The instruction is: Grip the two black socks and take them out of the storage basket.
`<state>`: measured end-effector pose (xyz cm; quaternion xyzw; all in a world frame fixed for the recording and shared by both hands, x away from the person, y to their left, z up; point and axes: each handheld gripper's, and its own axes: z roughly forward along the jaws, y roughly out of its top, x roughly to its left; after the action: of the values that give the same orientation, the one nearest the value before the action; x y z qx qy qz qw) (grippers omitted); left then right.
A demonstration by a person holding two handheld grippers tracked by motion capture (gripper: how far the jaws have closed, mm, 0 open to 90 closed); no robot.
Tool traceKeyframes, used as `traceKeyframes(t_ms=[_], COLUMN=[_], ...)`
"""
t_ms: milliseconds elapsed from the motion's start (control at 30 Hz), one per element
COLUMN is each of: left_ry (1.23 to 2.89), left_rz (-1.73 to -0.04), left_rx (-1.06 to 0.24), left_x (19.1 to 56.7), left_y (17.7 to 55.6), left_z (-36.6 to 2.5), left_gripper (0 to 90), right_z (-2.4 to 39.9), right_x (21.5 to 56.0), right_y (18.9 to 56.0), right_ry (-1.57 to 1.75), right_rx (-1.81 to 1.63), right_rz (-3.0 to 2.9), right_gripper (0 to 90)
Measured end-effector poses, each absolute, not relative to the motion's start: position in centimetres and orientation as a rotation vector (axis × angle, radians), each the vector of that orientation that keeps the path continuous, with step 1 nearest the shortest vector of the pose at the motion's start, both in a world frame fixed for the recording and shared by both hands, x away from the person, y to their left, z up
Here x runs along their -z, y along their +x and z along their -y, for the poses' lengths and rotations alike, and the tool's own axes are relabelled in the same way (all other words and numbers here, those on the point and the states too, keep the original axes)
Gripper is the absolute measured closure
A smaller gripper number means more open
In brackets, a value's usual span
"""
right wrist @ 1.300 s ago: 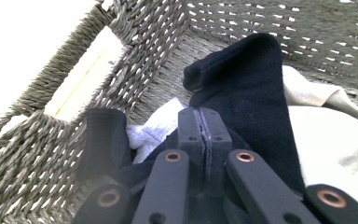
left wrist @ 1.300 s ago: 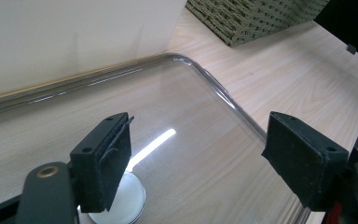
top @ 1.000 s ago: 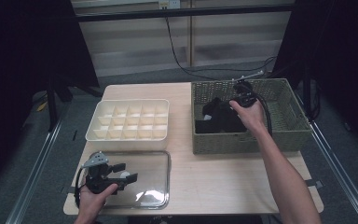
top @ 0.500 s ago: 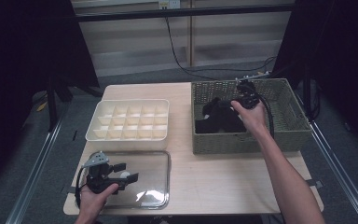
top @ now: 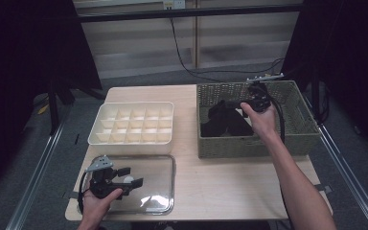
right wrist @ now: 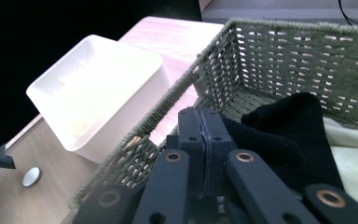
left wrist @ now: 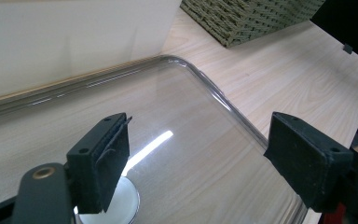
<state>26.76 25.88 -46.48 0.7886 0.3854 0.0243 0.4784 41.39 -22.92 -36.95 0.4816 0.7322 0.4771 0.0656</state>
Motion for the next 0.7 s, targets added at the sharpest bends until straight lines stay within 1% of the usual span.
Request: traceKeyframes(t_ms=[700], left_ry=[1.930], left_rz=[-0.914], left_rx=[-0.065], left_x=[46.3], left_y=[26.5], left_z=[-25.4], left_gripper=[22.3], right_z=[24.2], right_x=[34.7], right_y=[39.4], right_ry=[1.400], right_rx=[-1.545], right_rz=[-2.113], right_gripper=[89.0])
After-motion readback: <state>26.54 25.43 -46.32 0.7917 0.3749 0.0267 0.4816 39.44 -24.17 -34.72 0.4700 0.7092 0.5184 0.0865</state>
